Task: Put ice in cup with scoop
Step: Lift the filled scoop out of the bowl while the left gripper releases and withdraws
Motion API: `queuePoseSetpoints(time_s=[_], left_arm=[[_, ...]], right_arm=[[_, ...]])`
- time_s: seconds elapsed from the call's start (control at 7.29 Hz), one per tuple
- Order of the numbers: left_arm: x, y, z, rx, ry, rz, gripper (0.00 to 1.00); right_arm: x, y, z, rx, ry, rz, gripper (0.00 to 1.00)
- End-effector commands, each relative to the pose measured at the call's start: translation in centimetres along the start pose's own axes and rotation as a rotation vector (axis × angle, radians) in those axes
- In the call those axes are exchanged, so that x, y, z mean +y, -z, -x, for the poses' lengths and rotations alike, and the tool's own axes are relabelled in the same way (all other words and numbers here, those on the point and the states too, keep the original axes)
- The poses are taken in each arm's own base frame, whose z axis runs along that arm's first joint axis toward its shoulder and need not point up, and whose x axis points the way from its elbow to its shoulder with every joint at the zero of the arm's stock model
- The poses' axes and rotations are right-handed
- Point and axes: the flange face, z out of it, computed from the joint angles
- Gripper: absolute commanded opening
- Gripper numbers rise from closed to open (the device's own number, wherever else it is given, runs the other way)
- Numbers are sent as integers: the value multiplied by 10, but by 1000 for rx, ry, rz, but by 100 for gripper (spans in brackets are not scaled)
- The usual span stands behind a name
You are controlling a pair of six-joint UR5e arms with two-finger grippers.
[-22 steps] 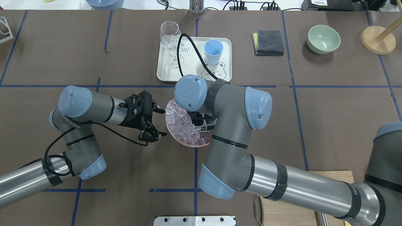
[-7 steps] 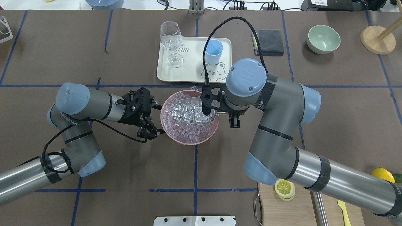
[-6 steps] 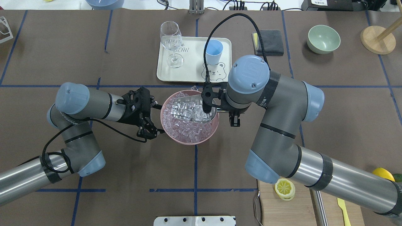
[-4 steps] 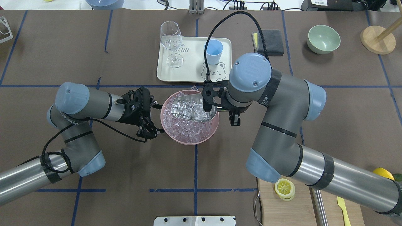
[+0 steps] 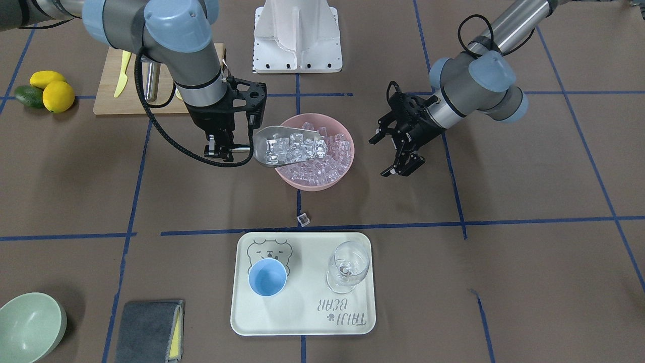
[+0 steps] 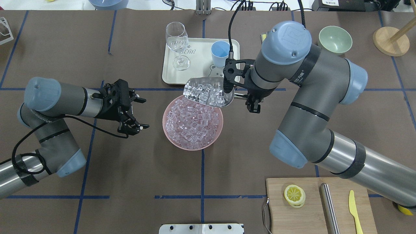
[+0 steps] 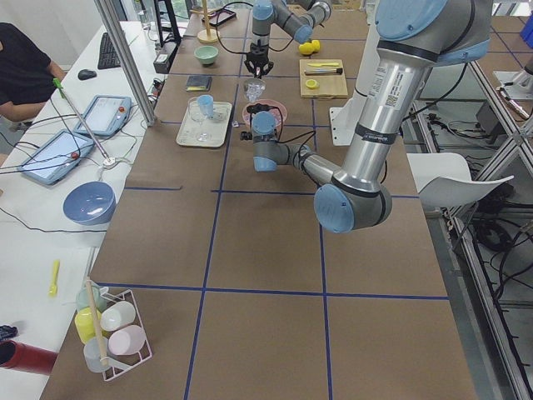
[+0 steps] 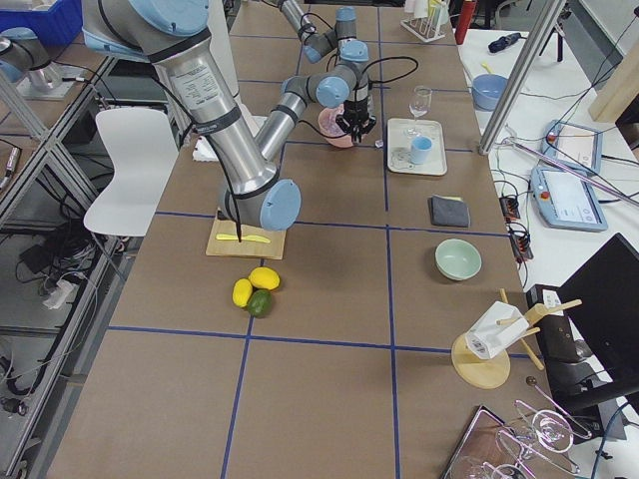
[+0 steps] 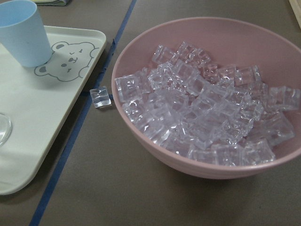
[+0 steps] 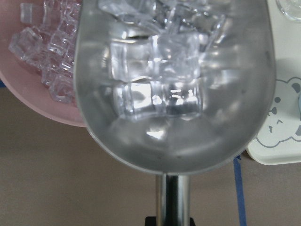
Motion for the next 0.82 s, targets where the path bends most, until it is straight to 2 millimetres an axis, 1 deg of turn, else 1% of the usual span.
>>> queuePoseSetpoints(time_s=[0.0,0.14,0.27,0.41,0.55,0.69], left_arm=[[4,13,18,-41,69,99,100],[-5,28,32,-72,92,128,100],[-8,51,50,-117,111,125,100],[2,69,68,-164,155,132,100],[4,91,89,-213,201,120,100],[12,98,96,-230,236,128,100]], right_arm=[[13,17,-13,-17,-71,8,0],[15,32,-13,-12,-134,12,0],[22,43,-21,-8,-223,3,0],[34,61,-38,-35,-314,-30,0],[41,75,-51,-53,-397,-56,0],[43,77,-52,-56,-410,-59,0]])
